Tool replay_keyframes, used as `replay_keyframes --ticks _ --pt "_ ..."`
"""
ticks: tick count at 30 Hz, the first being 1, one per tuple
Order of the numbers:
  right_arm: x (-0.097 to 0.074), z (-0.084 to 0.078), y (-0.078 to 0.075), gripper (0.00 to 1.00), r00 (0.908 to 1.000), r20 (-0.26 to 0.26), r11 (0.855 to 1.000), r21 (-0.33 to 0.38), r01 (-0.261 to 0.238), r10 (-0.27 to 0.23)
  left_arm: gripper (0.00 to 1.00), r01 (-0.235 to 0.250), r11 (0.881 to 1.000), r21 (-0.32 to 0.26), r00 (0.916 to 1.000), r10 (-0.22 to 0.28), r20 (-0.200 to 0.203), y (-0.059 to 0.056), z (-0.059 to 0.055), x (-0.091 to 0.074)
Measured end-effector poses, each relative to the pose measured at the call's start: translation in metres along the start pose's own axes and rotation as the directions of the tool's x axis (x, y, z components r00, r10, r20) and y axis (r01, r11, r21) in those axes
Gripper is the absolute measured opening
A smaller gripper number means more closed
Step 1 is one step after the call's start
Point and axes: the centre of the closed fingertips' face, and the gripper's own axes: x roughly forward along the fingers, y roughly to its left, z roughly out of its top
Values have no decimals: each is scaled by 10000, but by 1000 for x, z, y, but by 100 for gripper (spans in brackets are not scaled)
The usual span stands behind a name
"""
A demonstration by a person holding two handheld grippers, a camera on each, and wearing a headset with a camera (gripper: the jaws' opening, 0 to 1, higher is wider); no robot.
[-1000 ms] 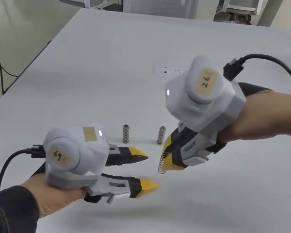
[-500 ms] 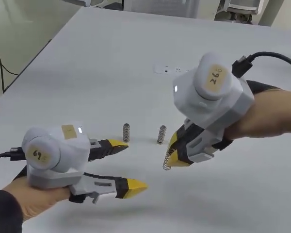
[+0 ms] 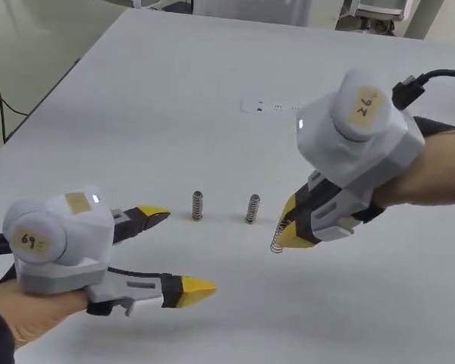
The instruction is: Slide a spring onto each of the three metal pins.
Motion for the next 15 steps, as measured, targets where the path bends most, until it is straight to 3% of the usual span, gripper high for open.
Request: replay_keyframes --ticks 5,15 --pt "-8 -6 -7 13 9998 -22 9996 209 208 -207 85 -218 9996 -154 9998 219 34 4 -2 -2" --pt "-30 -22 -28 13 9969 -172 9948 649 783 -774 89 -248 9996 -123 9997 249 61 9 -5 -5"
